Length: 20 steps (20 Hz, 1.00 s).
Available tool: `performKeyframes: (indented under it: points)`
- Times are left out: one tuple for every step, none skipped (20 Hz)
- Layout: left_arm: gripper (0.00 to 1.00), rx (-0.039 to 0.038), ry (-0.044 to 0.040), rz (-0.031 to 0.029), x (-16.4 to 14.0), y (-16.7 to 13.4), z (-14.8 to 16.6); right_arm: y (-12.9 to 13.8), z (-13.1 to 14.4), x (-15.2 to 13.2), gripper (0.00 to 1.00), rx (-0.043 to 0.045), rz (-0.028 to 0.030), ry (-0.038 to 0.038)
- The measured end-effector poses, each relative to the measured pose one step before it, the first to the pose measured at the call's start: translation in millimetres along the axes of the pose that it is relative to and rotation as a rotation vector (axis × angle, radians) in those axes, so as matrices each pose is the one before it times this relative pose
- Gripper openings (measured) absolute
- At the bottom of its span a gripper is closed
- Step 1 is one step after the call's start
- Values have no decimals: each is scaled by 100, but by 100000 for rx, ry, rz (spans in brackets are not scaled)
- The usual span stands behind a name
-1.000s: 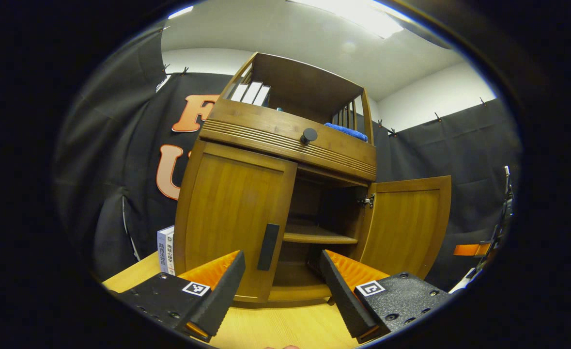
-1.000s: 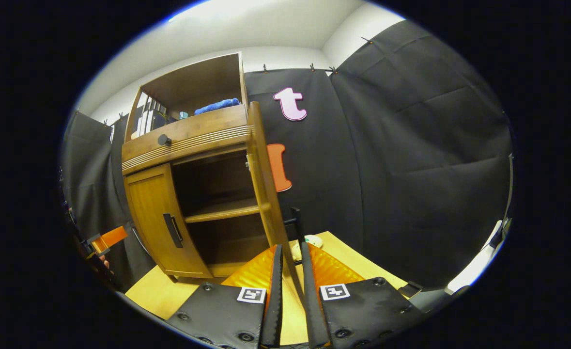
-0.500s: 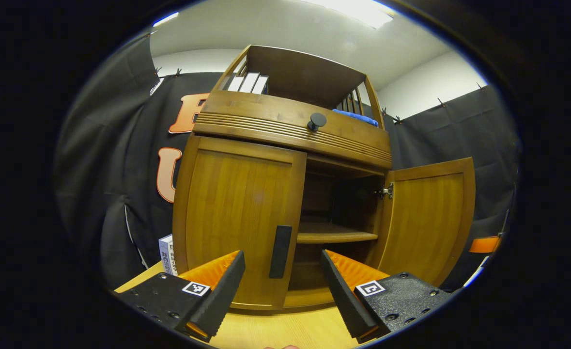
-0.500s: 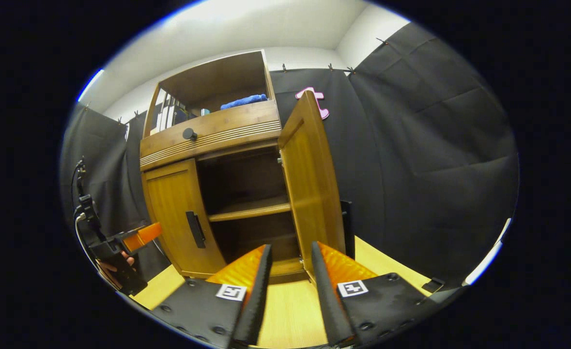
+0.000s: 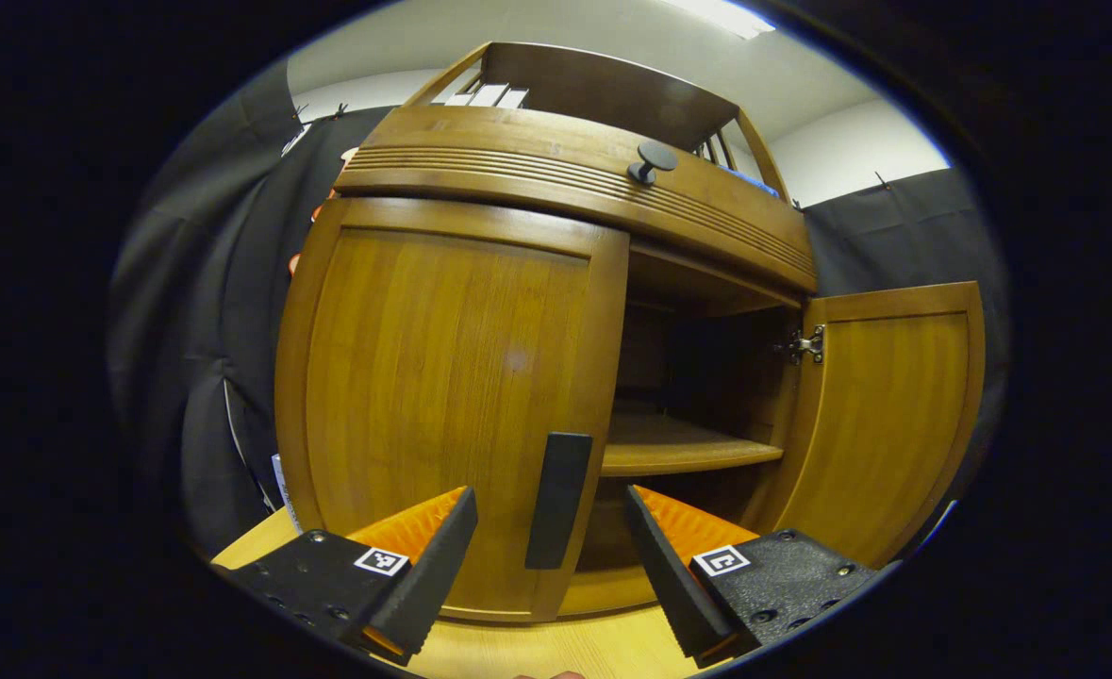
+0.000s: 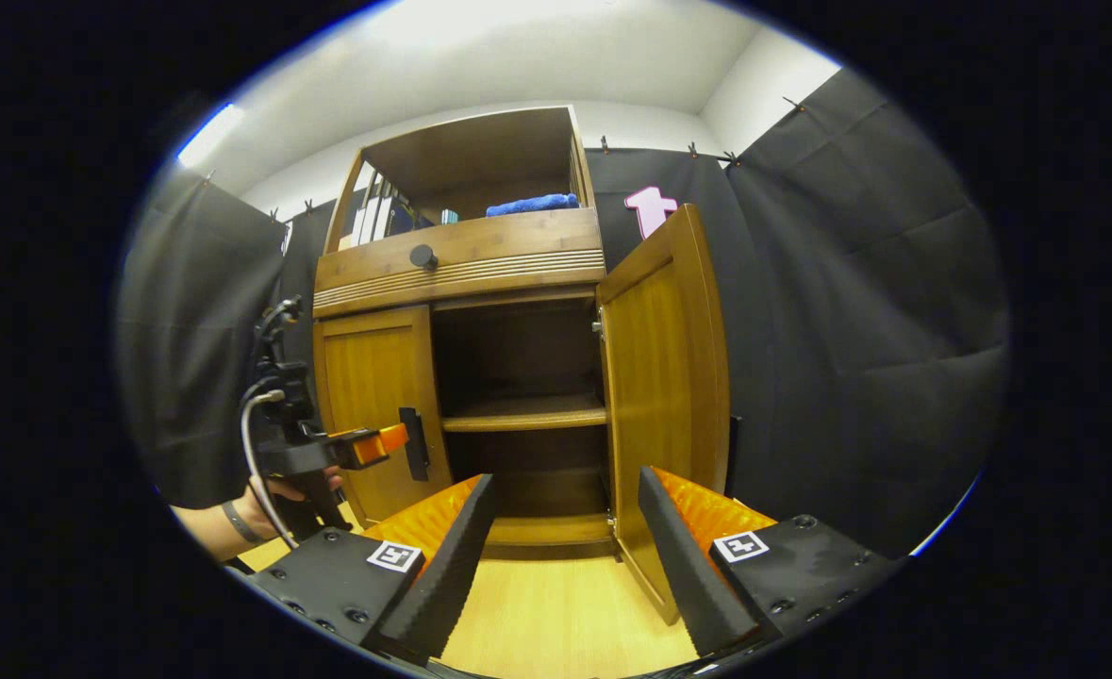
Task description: Open the right door of the double-door shoe cabinet with the right hand, and open the left door with the left hand.
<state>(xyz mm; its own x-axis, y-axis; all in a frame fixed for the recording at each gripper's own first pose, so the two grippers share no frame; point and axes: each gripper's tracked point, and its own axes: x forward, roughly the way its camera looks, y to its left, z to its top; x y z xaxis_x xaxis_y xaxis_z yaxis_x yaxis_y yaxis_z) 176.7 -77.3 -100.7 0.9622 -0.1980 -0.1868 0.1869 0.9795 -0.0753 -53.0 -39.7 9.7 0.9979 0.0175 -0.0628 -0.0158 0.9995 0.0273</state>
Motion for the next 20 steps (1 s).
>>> performKeyframes:
  points:
    - [92,-146,-380,304,745,-69,-121,707,-703,-91,97,1118,1033,978]
    - [95,887,-382,396,1007,-56,-102,478,-647,-76,97,137,760,1385]
    - [95,2002,-616,636,691,71,-99,-8,-420,-98,97,-411,-387,1124]
    - [90,2803,-691,1785,662,167,-216,-70,-214,-128,97,-280,-671,493]
    - [89,3099,-249,2198,516,386,-130,-48,-3,-160,97,219,-41,345]
    - [88,2255,101,1391,419,259,-206,39,-66,-164,97,423,161,429]
    - [87,984,237,450,292,61,-164,-274,-80,-152,97,178,-275,360]
    - [92,119,240,-264,136,-13,-158,-258,-47,-18,97,77,-740,89]
    - [86,-623,-80,-195,191,-19,-156,-397,79,-78,97,22,-927,-179]
    - [80,-610,288,-973,385,-64,-176,-373,93,87,97,145,-1101,-190]
    - [70,-512,819,513,290,264,-326,-346,12,-11,97,348,-805,9]
    - [74,-797,1809,-349,136,38,-480,-114,-41,-28,97,275,-211,165]
    - [75,-969,-1973,-1297,-102,-163,314,-156,27,-59,97,186,-224,35]
    - [75,-3240,940,-7939,314,-1603,-466,-97,-66,-10,97,-39,-140,214]
    - [64,-851,1662,2249,-1042,-154,-50,-175,-86,63,97,-166,33,484]
    - [52,2855,-354,-458,498,-181,275,83,-157,8,97,-232,343,631]
    - [40,2609,1472,426,-177,261,-178,73,-135,84,97,-269,422,577]
    - [29,547,-662,92,114,0,-50,243,-112,113,97,-230,919,394]
    - [29,387,132,-223,-271,32,-55,226,-119,47,97,-317,891,302]
    - [29,346,-308,-474,-537,-62,-7,245,-202,66,97,-398,689,409]
